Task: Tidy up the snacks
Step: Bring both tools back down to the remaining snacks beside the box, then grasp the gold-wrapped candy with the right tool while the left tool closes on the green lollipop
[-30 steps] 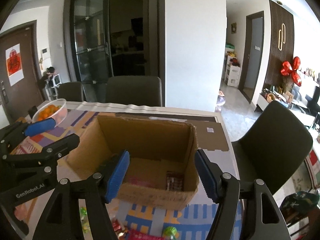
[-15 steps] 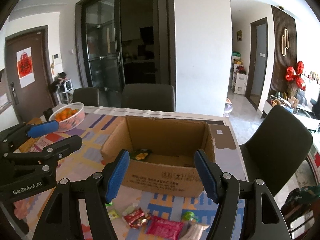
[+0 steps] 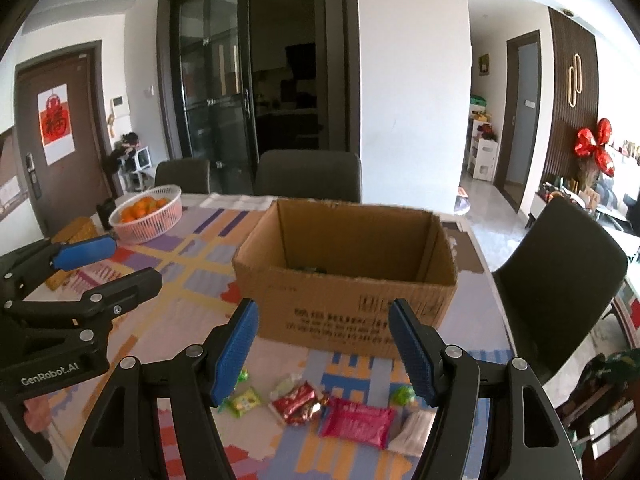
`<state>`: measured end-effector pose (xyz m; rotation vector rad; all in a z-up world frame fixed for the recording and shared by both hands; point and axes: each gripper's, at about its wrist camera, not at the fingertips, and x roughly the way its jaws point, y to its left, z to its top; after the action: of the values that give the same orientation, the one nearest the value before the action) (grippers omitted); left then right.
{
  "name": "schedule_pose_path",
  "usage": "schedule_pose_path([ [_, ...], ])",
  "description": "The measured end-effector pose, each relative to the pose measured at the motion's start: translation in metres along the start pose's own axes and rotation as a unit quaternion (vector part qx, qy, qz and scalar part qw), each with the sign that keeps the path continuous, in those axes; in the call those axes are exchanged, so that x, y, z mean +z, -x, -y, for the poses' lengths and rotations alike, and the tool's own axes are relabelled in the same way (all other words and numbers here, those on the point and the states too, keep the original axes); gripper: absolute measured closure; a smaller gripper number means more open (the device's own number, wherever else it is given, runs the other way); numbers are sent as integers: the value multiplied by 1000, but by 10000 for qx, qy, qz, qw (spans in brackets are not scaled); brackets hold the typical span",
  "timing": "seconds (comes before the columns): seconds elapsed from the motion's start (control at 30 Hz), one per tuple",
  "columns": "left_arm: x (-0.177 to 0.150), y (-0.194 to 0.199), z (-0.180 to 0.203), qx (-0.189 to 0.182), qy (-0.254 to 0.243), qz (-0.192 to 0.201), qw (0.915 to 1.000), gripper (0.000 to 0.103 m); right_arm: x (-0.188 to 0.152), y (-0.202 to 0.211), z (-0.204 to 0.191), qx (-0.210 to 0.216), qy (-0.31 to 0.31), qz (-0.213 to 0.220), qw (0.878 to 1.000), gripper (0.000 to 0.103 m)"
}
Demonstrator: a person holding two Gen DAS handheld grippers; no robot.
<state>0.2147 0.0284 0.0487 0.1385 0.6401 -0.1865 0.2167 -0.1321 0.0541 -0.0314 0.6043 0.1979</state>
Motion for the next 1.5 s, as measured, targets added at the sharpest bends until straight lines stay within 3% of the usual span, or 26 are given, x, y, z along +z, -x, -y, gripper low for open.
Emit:
schedule_pose_path([
  [0.43,-47,-20,-9,-67,29,-578,9983,35,-43,-25,-21,58,159,-661,9977,35],
  [1.03,-85,-73,-6,-240,-183,-1300,9911,35,-96,-80,-13,172,-82,-1698,9853,36],
  [1.5,-88,-128,-2,-485,-267,-1619,9853,39,-108,-111,-6,109,-141,-2017,9793,55],
])
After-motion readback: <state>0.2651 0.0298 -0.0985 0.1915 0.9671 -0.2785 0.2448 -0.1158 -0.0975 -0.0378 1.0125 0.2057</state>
